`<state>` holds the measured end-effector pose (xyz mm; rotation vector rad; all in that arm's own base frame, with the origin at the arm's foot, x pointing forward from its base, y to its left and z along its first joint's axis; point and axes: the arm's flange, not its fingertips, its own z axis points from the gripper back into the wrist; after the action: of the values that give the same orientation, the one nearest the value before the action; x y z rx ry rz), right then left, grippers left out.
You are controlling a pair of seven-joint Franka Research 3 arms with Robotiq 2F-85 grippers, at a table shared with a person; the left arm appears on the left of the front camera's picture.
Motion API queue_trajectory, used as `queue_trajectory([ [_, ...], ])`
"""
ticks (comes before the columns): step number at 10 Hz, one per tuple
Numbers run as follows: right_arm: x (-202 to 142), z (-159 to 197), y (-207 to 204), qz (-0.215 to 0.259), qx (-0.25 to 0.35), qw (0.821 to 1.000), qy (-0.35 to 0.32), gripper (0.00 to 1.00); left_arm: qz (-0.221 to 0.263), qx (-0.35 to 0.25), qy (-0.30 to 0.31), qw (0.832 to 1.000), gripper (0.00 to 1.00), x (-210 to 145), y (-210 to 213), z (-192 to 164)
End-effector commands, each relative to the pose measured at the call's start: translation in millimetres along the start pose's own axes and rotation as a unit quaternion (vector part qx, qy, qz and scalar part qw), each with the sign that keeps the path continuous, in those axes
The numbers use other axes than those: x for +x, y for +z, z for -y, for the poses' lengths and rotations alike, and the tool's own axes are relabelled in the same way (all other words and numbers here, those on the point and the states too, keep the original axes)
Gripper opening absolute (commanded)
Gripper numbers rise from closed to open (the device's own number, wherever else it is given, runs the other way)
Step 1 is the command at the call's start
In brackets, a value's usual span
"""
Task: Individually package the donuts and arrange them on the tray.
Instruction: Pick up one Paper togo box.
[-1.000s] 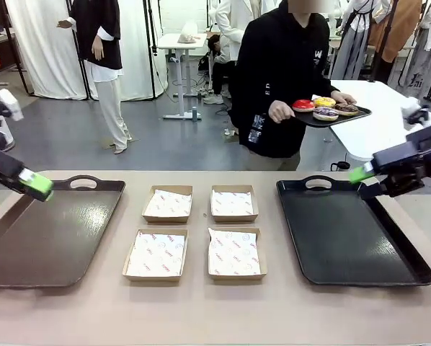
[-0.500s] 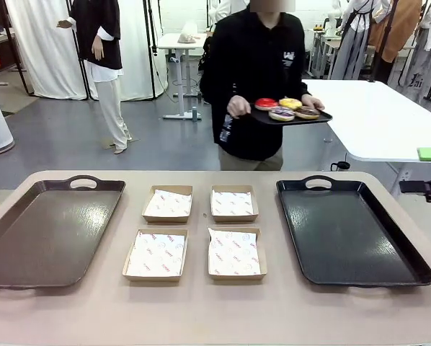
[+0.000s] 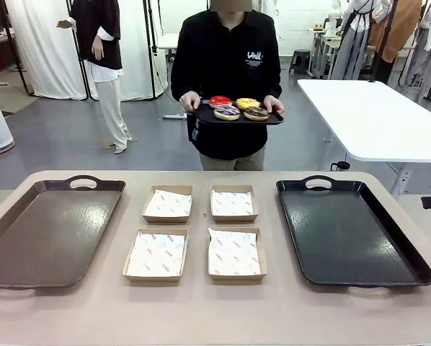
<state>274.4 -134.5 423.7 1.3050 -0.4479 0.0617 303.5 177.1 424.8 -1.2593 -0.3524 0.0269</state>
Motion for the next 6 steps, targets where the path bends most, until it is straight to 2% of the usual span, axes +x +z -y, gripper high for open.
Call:
queue_trajectory([
  [1,-10,-2,-5,-0.006,-0.017,1.0,0.005,1.0,0.025,0.0,0.009,1.0,1.0,7,8,-3],
  [2,-8,-8,-15,-0.022,-0.033,0.999,0.012,1.0,0.029,0.006,-0.006,1.0,1.0,5,9,1],
  [3,-1,0,1,-0.001,-0.006,1.0,-0.001,1.0,0.01,0.002,0.007,1.0,1.0,1,6,-4],
  [6,-1,0,1,-0.001,-0.006,1.0,-0.001,1.0,0.01,0.002,0.007,1.0,1.0,1,6,-4],
])
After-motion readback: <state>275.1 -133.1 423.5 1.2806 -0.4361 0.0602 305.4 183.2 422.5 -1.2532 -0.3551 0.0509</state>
